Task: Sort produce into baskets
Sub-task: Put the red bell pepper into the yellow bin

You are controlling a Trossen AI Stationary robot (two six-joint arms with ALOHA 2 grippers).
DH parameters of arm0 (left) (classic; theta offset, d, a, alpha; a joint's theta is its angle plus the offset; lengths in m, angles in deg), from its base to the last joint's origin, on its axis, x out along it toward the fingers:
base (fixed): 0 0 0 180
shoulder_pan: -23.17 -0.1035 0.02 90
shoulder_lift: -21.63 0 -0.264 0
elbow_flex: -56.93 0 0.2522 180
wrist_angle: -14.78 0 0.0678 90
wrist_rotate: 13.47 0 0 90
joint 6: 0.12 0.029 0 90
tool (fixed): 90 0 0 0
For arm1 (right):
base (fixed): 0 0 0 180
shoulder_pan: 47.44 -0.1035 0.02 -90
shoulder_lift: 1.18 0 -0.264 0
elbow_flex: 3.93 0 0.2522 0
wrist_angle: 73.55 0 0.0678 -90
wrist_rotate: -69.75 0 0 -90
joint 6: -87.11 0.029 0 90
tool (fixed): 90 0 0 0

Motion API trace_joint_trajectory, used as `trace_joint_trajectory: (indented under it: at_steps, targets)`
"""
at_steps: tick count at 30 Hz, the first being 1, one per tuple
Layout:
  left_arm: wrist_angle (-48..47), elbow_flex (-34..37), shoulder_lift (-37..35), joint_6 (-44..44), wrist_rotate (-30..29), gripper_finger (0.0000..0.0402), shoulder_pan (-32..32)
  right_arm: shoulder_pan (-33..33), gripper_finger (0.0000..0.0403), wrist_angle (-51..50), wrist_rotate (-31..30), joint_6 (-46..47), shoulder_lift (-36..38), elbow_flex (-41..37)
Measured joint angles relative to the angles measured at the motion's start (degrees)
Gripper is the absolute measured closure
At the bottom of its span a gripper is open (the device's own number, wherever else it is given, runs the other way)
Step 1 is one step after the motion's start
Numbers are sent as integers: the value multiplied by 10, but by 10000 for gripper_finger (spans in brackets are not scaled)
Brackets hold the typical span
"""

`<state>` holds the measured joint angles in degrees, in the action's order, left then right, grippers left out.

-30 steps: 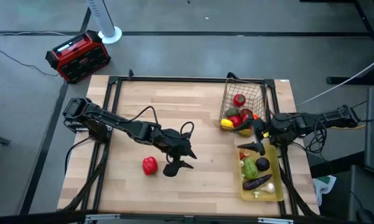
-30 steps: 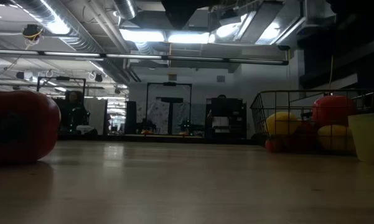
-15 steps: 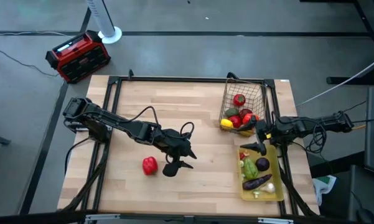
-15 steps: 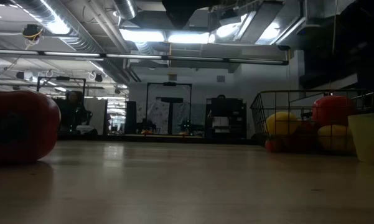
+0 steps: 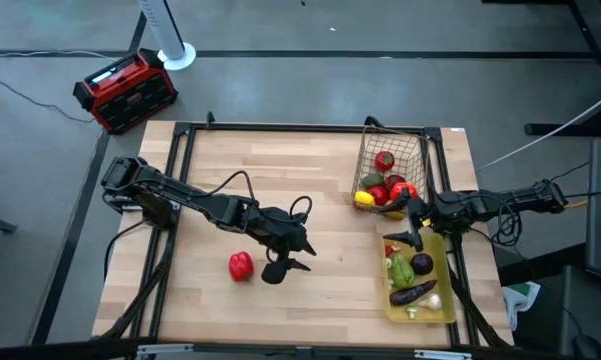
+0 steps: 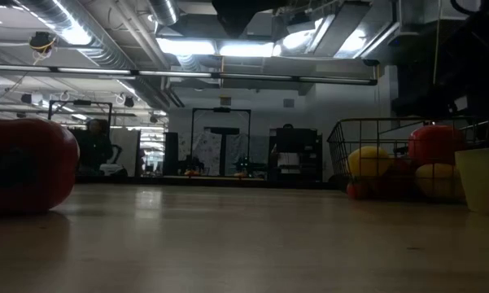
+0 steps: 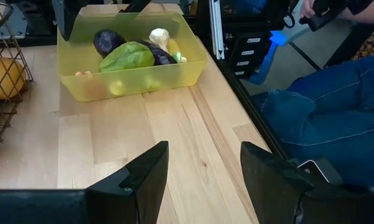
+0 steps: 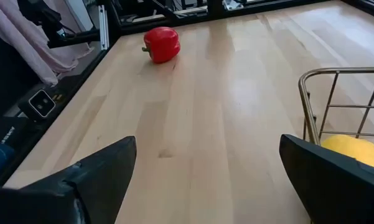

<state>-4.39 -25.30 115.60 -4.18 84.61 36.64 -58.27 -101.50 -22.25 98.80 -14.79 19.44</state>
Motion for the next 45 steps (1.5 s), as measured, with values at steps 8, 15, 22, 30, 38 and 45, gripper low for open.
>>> trace_joint_trajectory:
  at_steps: [8,15,22,30,38,45]
  targets:
    - [0,0,0,0,0,205,0,0,13,-9,0,-2,0,0]
    - [0,0,0,0,0,205,0,0,13,-11,0,-2,0,0]
    - [-10,0,0,-13,-7,205,0,0,13,-12,0,-2,0,0]
    - [-67,0,0,-14,69,205,0,0,13,-13,0,-1,0,1]
    - [-168,0,0,-30,109,124,11,0,13,-13,0,-1,0,1]
    - [-282,0,0,30,190,9,30,0,13,-13,0,0,0,0]
